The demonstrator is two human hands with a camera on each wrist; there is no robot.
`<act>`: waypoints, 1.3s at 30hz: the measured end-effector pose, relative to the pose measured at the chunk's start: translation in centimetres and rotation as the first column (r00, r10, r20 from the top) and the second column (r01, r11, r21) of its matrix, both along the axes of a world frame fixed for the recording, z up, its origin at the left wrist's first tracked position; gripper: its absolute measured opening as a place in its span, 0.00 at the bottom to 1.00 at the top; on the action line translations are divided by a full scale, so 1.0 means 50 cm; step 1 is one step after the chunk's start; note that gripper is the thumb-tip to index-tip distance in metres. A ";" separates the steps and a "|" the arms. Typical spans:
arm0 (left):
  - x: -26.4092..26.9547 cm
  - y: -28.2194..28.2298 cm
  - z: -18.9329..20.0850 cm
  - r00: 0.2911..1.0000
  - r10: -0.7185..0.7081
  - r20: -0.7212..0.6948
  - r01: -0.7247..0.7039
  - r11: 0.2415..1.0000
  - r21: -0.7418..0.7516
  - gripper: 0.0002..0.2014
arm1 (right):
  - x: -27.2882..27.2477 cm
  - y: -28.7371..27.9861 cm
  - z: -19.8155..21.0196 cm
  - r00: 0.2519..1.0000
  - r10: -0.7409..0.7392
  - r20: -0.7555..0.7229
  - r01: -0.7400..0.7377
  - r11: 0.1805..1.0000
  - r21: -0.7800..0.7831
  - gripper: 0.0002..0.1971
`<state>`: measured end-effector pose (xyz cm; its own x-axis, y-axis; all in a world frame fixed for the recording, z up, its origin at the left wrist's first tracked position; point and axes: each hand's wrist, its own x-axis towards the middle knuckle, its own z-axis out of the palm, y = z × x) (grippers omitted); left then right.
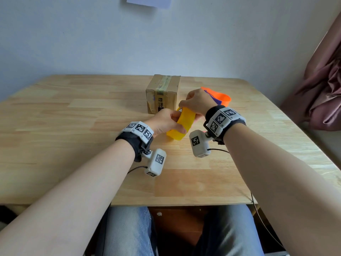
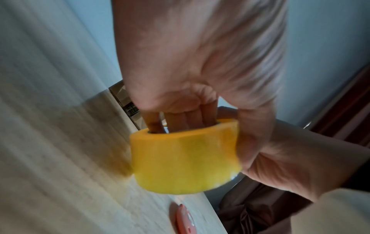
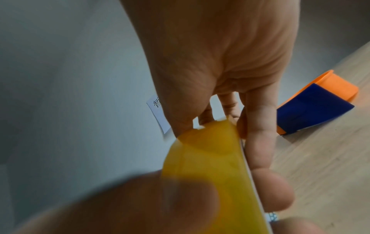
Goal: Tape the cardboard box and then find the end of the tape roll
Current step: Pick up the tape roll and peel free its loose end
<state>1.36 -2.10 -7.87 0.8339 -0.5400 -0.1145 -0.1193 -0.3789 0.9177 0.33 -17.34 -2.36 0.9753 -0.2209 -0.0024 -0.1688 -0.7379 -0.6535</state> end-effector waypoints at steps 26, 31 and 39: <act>0.033 -0.022 0.005 0.965 0.185 -0.183 -0.208 0.971 -0.114 0.35 | 0.013 0.002 0.001 0.999 -0.005 0.042 0.006 0.999 -0.037 0.11; 0.037 -0.020 0.007 0.966 0.171 -0.192 -0.192 0.976 -0.098 0.28 | 0.014 0.003 0.004 0.998 -0.008 0.059 0.009 1.000 -0.028 0.14; 0.042 -0.023 0.010 0.965 0.183 -0.189 -0.201 0.976 -0.082 0.26 | 0.012 0.004 0.007 0.998 -0.036 0.060 0.036 0.999 0.011 0.12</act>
